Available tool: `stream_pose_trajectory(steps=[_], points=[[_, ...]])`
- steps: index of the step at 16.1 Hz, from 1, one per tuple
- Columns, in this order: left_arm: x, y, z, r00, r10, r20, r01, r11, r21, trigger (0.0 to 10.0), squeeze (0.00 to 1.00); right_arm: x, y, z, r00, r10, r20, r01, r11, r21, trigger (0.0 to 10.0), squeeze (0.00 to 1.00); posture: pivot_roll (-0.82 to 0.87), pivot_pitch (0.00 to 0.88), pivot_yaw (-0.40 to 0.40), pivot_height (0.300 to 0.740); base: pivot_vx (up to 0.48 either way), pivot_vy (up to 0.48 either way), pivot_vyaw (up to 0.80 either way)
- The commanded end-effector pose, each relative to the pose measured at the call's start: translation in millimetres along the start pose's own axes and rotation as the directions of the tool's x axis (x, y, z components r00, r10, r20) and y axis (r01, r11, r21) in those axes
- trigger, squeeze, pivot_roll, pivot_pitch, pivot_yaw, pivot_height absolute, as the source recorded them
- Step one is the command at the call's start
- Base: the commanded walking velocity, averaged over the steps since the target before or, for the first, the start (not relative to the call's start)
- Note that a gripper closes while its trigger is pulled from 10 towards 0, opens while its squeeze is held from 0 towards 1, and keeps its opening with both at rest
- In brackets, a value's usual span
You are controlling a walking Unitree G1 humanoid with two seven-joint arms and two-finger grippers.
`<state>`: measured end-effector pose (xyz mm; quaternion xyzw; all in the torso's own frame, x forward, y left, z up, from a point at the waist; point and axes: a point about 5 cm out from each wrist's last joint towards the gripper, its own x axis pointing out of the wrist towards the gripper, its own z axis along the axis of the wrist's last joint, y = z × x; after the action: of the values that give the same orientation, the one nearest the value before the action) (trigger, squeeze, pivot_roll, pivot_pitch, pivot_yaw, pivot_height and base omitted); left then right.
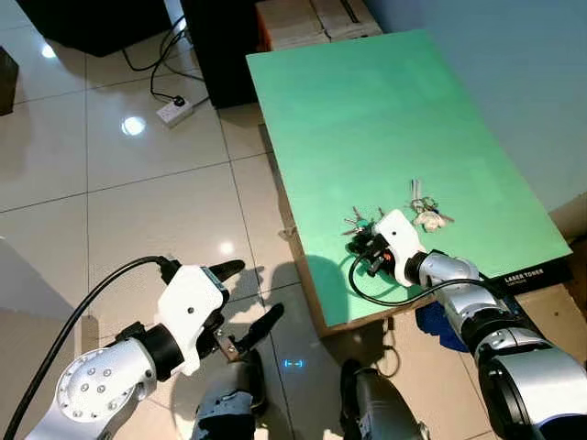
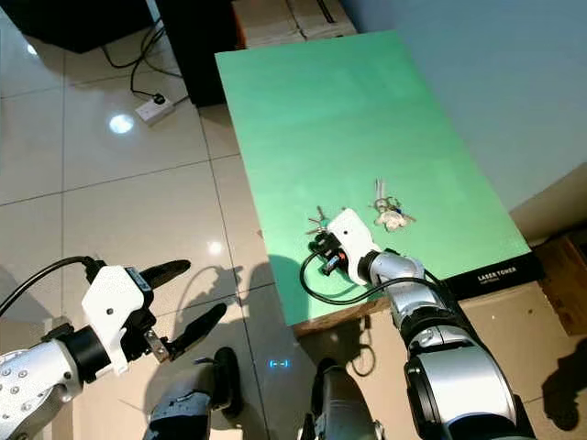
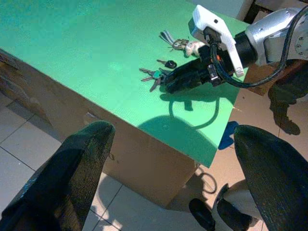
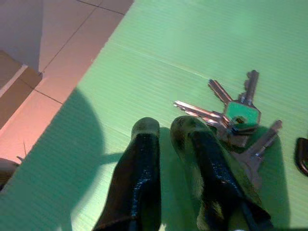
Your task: Hang keys on a hook
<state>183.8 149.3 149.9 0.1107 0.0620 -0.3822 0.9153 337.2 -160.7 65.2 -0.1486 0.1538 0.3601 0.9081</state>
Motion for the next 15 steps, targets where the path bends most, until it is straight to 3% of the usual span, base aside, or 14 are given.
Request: stream_pose_trajectory(steps=[1, 4, 8, 11, 14, 15], points=[[0.4, -4.3, -3.4, 1.000, -0.022, -0.007, 0.022, 1.000, -0.011, 10.0, 0.00, -4.0, 3.2, -11.6, 1.000, 0.009, -0.024, -0.008, 0.999, 0.044, 0.0, 0.00, 0.07, 0.272, 0.017, 0.740, 0.000, 0.000, 0.00], [3.7, -3.6, -3.2, 1.000, -0.023, -0.002, 0.023, 1.000, -0.012, 10.0, 0.00, -5.7, 0.8, -11.0, 1.000, 0.004, -0.010, -0.003, 0.998, 0.066, 0.0, 0.00, 0.07, 0.269, 0.017, 0.740, 0.000, 0.000, 0.00], [12.1, 4.0, -3.1, 1.000, 0.009, 0.015, -0.009, 1.000, -0.005, 10.0, 0.00, -10.9, -19.2, 6.2, 0.992, -0.095, 0.086, 0.083, 0.987, 0.136, 0.0, 0.00, 0.04, 0.241, 0.009, 0.740, 0.000, 0.000, 0.00], [16.8, 9.8, -4.1, 1.000, 0.022, 0.020, -0.022, 1.000, 0.005, 10.0, 0.00, -13.8, -24.8, 12.0, 0.988, -0.103, 0.116, 0.087, 0.988, 0.130, 0.0, 0.00, 0.03, 0.234, 0.015, 0.740, 0.000, 0.000, 0.00], [19.1, 17.6, -8.9, 0.995, 0.099, 0.010, -0.099, 0.993, 0.063, 10.0, 0.00, -17.1, -28.8, 16.9, 0.978, -0.131, 0.163, 0.114, 0.987, 0.113, 0.0, 0.00, 0.03, 0.226, 0.015, 0.740, 0.000, 0.000, 0.00], [20.3, 26.1, -10.3, 0.983, 0.184, 0.030, -0.185, 0.981, 0.056, 10.0, 0.00, -18.1, -33.0, 25.4, 0.958, -0.199, 0.207, 0.188, 0.980, 0.072, 5.0, 0.00, 0.01, 0.198, 0.000, 0.740, 0.000, 0.000, 0.00]])
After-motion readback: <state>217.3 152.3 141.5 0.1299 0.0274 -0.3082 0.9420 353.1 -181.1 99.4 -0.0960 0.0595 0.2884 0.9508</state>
